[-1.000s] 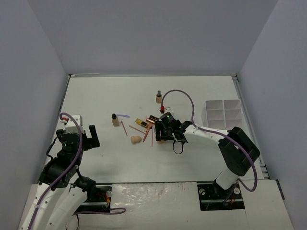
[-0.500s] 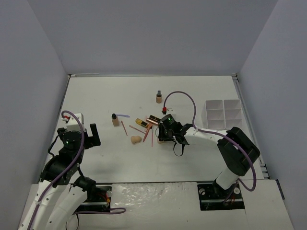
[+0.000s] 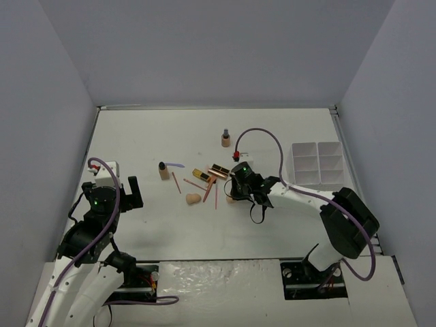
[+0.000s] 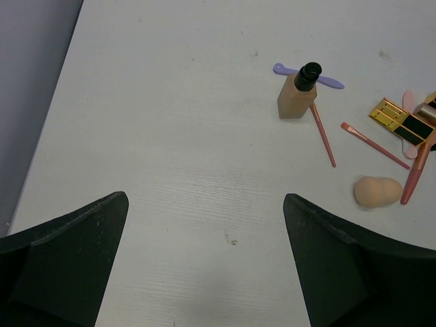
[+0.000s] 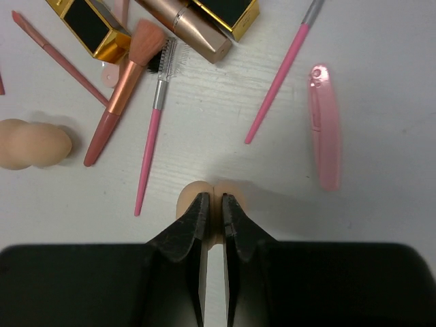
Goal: Organize the makeup
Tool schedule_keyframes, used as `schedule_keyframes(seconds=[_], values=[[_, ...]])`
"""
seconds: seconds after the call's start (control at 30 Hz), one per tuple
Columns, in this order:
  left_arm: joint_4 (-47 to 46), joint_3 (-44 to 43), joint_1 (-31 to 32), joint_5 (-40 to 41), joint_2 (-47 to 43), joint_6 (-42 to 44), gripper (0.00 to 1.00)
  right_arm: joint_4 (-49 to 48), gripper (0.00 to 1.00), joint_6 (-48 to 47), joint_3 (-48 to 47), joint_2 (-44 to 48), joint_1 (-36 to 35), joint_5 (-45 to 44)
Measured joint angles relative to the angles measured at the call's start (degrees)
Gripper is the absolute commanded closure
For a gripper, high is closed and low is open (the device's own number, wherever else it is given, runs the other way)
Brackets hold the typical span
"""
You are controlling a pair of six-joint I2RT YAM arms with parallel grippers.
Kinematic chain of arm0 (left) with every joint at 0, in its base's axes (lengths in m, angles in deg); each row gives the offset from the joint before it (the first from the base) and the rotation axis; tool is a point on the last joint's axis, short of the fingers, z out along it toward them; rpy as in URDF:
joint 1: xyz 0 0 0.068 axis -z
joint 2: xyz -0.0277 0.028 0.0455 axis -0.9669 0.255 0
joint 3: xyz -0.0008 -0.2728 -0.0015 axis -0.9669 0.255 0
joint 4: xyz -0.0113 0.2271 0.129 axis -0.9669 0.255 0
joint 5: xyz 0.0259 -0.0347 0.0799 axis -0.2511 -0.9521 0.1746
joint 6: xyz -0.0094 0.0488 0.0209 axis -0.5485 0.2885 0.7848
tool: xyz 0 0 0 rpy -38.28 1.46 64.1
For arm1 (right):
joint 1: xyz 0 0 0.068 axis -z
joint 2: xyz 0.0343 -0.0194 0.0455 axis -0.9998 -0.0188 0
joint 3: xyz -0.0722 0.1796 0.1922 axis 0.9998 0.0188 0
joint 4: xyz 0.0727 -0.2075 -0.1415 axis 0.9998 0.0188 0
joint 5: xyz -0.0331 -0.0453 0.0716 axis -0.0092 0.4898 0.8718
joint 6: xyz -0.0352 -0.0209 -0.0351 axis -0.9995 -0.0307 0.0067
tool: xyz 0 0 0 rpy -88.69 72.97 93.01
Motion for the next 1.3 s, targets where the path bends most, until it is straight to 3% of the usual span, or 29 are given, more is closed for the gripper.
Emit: schedule_keyframes(seconds=[0.13, 0.27, 0.43, 0.63, 0.9, 1.3], values=[[0.0, 0.0, 0.0, 0.0, 0.0, 0.0, 0.03, 4.5, 1.00, -1.7, -2.1, 6.6, 0.4, -3.2], [0.0, 0.0, 0.0, 0.0, 0.0, 0.0, 0.03, 7.9, 1.00, -5.5, -5.5, 13.5, 5.7, -5.7], [0.0, 0.0, 0.0, 0.1, -0.5, 0.0, 0.03, 11.2, 1.00, -13.9, -7.0, 21.3, 19.6, -7.3], [-0.2, 0.0, 0.0, 0.5, -1.4, 0.2, 0.03, 11.5, 1.00, -24.5, -8.1, 23.2, 34.9, -5.0], [-0.9, 0.5, 0.0, 0.5, -2.3, 0.5, 0.03, 7.9, 1.00, -34.5, -9.8, 17.1, 55.4, 9.2], [-1.1, 1.1, 0.0, 0.7, -2.9, 0.7, 0.03, 5.7, 1.00, -42.9, -14.4, 7.1, 57.5, 16.8]])
